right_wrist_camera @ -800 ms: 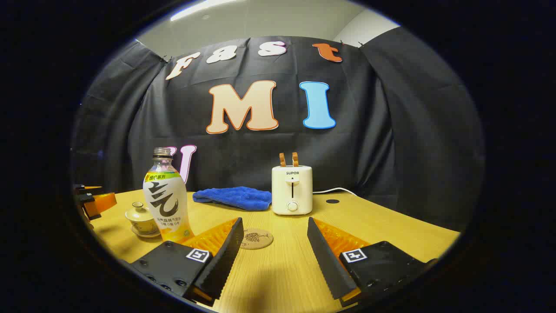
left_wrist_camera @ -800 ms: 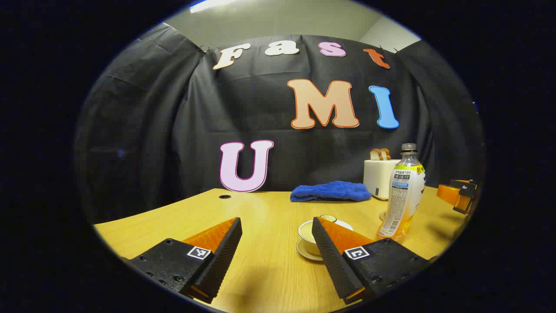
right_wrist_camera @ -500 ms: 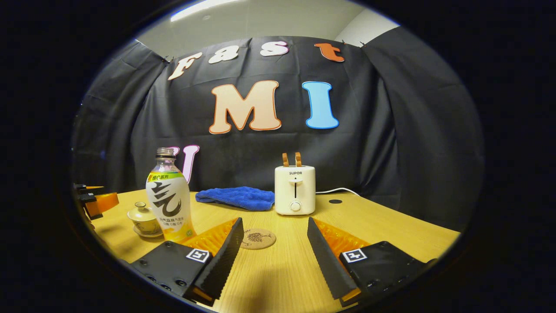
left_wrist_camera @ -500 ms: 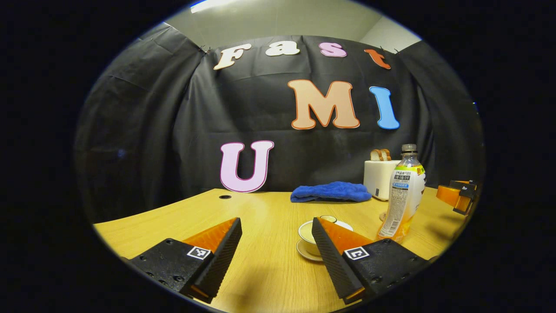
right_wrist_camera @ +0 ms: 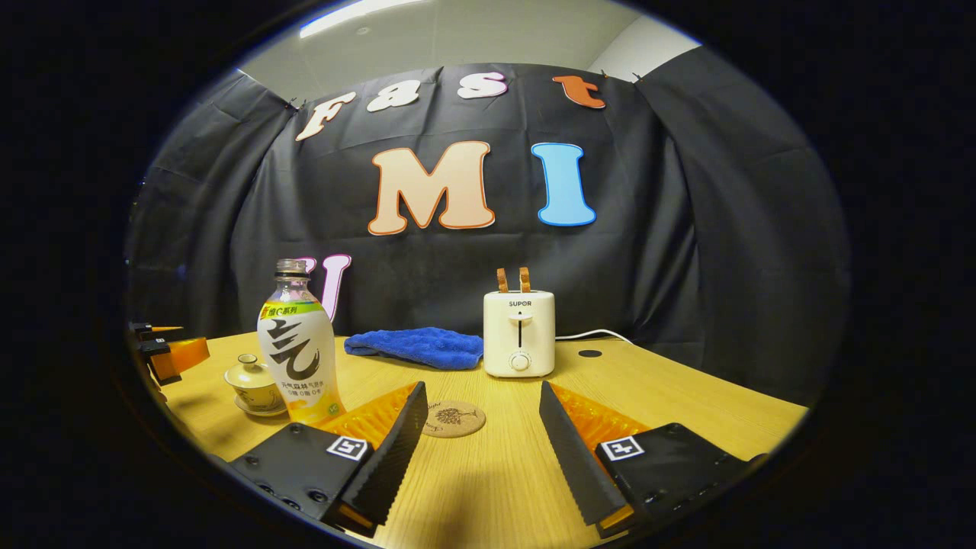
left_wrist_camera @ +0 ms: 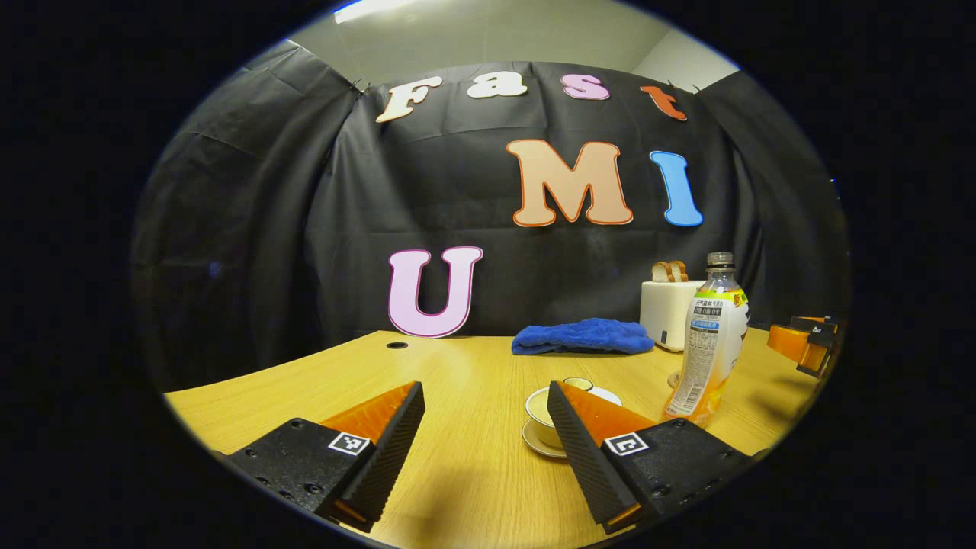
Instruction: Open the teacup lid with one hand, grasp the water bottle and pour water into the teacup with the other hand; after pouring, place the water bottle on the coaster and then close the teacup lid.
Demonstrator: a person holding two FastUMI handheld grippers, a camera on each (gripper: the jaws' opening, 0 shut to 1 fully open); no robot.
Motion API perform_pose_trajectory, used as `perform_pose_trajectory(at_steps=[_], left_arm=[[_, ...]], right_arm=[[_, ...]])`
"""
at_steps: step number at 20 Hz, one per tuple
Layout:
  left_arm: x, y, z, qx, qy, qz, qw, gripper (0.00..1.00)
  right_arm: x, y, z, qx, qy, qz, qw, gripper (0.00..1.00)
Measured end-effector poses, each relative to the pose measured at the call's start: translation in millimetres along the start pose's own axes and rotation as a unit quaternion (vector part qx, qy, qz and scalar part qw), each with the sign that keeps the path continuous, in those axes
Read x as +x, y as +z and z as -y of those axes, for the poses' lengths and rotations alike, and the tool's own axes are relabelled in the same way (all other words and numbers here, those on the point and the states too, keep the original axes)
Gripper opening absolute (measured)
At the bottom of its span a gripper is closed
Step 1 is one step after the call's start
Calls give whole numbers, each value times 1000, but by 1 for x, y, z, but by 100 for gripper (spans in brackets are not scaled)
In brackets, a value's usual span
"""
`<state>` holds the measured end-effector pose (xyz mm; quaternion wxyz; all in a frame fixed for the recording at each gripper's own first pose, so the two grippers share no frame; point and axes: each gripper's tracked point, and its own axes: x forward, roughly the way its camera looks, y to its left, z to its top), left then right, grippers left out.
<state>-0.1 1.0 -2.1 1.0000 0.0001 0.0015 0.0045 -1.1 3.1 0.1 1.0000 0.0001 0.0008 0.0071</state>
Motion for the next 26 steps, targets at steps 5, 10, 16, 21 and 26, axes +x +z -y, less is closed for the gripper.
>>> perform_pose_trajectory(at_steps=[5,10,16,21,26], left_arm=[[0,0,-1,0,0,1,1000,95],[1,0,1,-1,-4,0,1000,94],[4,-1,9,3,-15,-3,1000,94],[13,-3,47,10,-110,-5,994,94],[21,-9,54,28,-119,-24,992,93]], right_arm=[[-1,-1,0,0,0,0,1000,94],[-1,0,0,0,0,1,1000,92],[-1,1,0,0,0,0,1000,92],[-1,0,0,0,0,0,1000,92],[-1,1,-1,0,3,-1,1000,94]])
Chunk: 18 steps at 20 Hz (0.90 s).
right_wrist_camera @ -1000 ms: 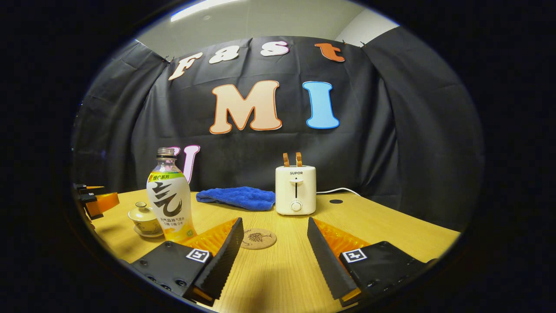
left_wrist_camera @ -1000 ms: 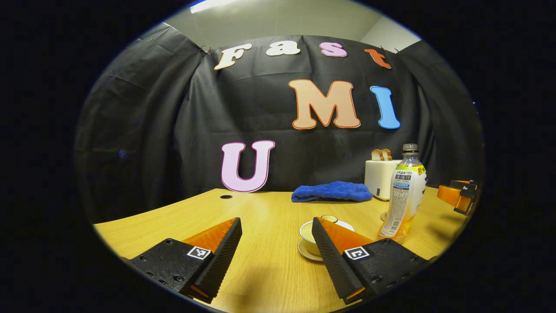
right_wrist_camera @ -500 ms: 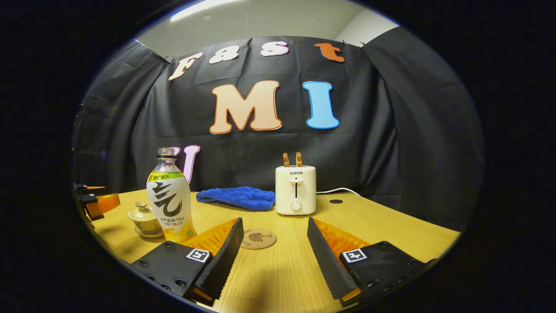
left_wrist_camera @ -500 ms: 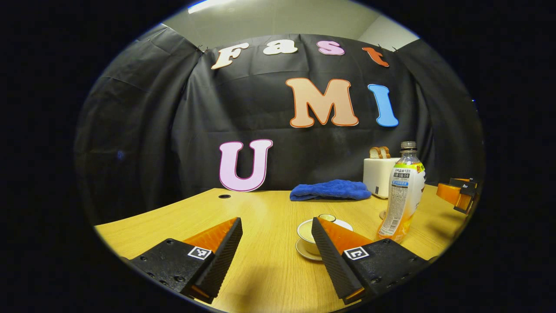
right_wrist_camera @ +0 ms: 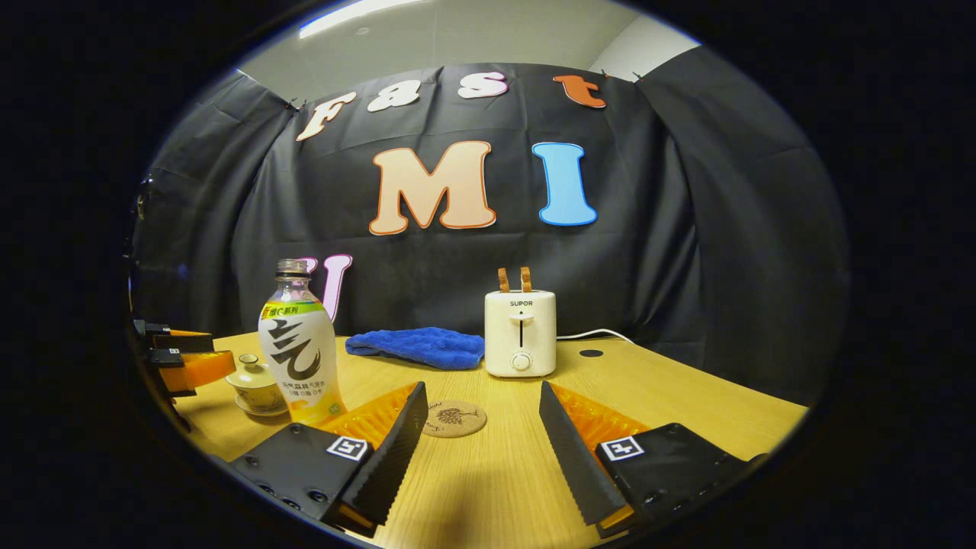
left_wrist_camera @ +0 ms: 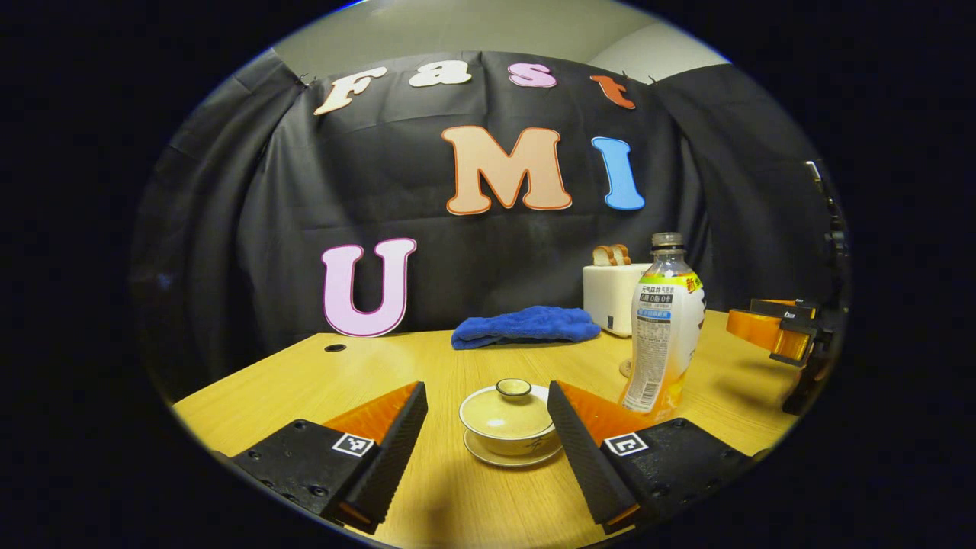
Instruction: Open the teacup lid with one hand, grasp the water bottle and pour water into the teacup with the other hand; after pouring, place the water bottle on the coaster and then close the teacup lid.
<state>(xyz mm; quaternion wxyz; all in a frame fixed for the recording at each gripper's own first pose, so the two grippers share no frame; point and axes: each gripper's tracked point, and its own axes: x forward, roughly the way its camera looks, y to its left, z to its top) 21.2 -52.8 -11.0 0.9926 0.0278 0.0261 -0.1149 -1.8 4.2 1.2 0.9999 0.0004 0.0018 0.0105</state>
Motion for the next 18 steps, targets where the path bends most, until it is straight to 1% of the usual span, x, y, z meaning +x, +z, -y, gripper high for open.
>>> perform_pose_trajectory(at_steps=[1,2,3,4,5,7,13,14,15,18], left_arm=[[3,2,2,-1,-4,4,1000,93],[6,4,4,-1,-8,5,1000,93],[10,2,6,0,-13,4,1000,93],[14,0,7,2,-14,-2,1000,93],[17,-3,8,3,-17,-10,1000,89],[25,-7,13,5,-27,-24,999,86],[46,-18,18,-8,-49,-59,997,82],[48,-18,17,-9,-48,-62,997,81],[51,-18,17,-8,-48,-62,997,78],[56,-16,19,-5,-50,-60,997,73]], right_arm=[[-1,0,0,0,0,0,1000,94],[0,1,0,0,0,0,1000,92],[0,0,0,0,0,0,1000,94],[0,1,0,0,0,0,1000,94],[-1,0,0,0,0,0,1000,94],[-1,0,0,0,0,0,1000,94],[0,0,0,0,2,0,1000,94],[0,1,0,0,2,0,1000,96],[0,1,0,0,2,0,1000,94],[0,1,-1,0,3,0,1000,94]])
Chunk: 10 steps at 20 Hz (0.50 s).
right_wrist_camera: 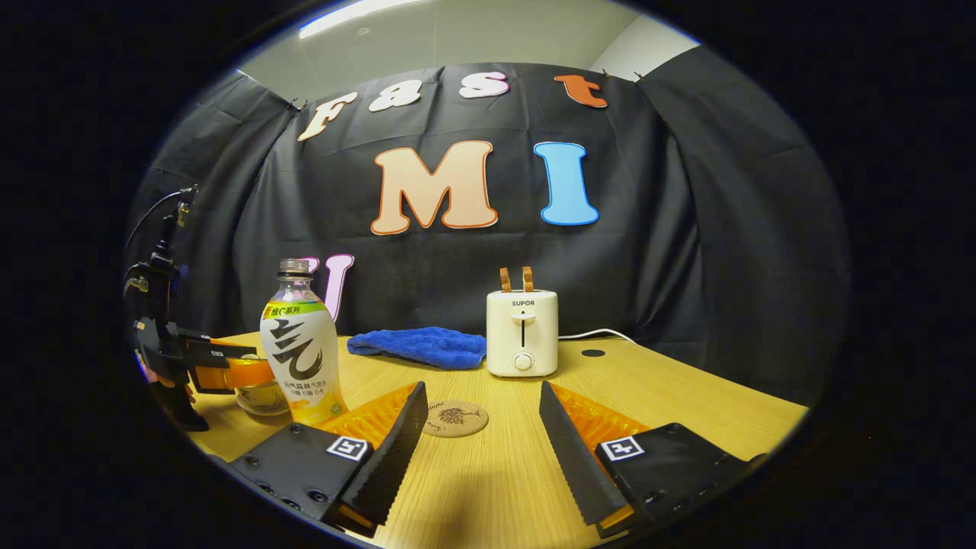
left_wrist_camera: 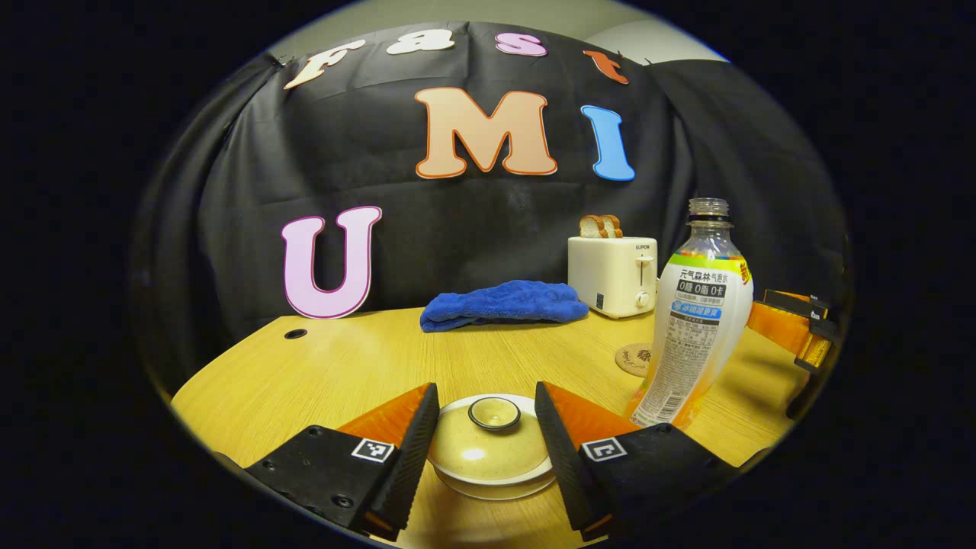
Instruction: Open the teacup lid with one hand, grasp the water bottle and pour water into the teacup with the other hand; after pouring, place the water bottle on the coaster and then close the teacup lid.
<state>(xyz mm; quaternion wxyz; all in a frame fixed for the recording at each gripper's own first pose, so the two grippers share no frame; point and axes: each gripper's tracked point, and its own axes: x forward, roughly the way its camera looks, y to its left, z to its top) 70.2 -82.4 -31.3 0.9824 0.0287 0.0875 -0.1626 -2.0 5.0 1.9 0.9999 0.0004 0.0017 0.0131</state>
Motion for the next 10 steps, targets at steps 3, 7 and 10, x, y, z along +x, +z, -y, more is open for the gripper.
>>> perform_pose_trajectory(at_steps=[3,7,10], left_arm=[[0,0,0,2,-3,2,1000,58],[0,0,2,0,-9,8,1000,38],[-1,2,2,-1,-9,12,1000,28]], right_arm=[[0,-1,0,0,0,0,1000,94],[0,0,-1,0,0,0,1000,94],[1,0,0,0,0,0,1000,94]])
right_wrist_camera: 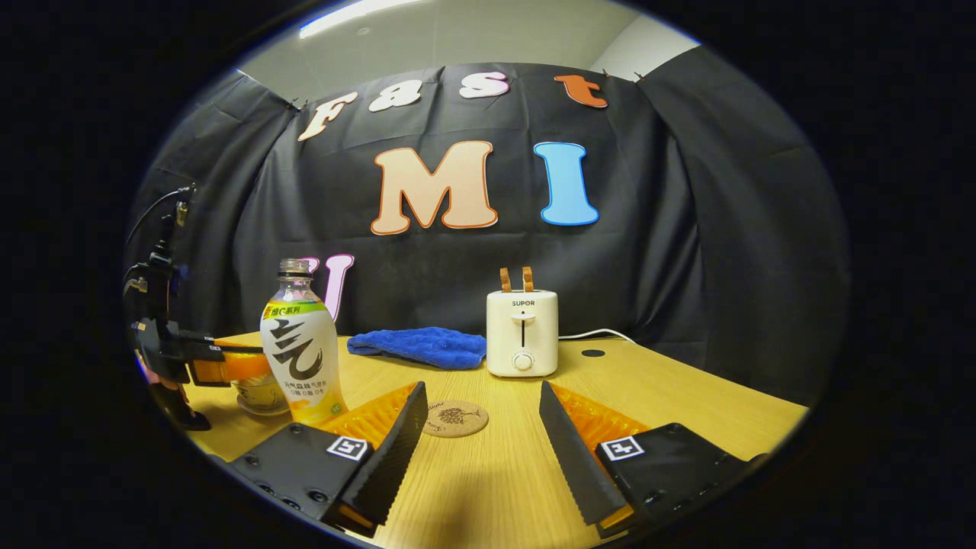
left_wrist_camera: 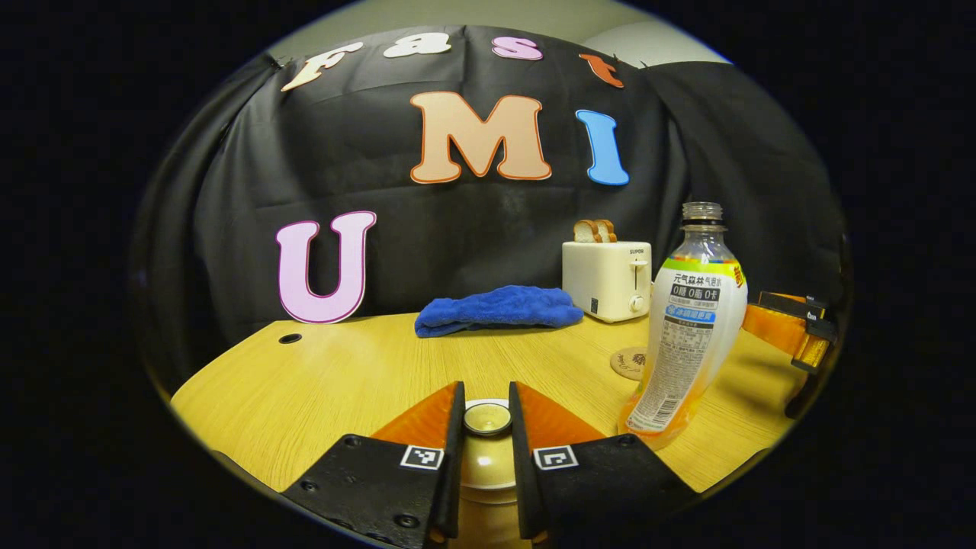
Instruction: Open the teacup lid with one hand, grasp the water bottle and pour water into the teacup with the other hand; after pouring, place the water bottle on the coaster and then close the teacup lid.
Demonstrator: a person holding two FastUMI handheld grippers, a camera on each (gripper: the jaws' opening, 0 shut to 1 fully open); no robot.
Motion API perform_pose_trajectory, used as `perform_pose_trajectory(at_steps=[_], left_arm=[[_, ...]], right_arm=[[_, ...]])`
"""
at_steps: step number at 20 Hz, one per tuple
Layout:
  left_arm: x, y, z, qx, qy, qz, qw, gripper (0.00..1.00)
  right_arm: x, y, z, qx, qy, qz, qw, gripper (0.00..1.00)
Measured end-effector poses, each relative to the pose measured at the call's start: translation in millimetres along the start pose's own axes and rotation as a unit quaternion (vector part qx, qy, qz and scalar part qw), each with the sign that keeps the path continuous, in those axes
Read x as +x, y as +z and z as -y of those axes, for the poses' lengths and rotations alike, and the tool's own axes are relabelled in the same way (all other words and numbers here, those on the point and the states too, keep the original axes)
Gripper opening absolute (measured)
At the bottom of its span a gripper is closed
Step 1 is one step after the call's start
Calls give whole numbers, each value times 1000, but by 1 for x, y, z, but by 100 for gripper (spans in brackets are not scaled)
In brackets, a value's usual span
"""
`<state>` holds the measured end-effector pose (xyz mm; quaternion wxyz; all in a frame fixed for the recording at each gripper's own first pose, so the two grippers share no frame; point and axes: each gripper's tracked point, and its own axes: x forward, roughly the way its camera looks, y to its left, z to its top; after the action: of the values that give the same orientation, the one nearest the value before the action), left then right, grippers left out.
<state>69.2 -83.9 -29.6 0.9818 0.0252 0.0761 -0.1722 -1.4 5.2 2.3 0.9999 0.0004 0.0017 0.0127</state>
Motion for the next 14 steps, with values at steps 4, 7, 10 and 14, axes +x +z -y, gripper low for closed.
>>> perform_pose_trajectory(at_steps=[4,7,10,14], left_arm=[[-4,3,-3,-6,3,10,1000,27],[-11,13,-10,-26,12,47,999,27],[-17,17,-15,-19,26,67,997,27],[-24,18,-24,-19,41,74,996,27]], right_arm=[[0,0,0,0,0,0,1000,92],[-1,-1,0,0,0,0,1000,94],[-1,0,0,0,0,0,1000,94],[-1,0,0,0,0,0,1000,92]])
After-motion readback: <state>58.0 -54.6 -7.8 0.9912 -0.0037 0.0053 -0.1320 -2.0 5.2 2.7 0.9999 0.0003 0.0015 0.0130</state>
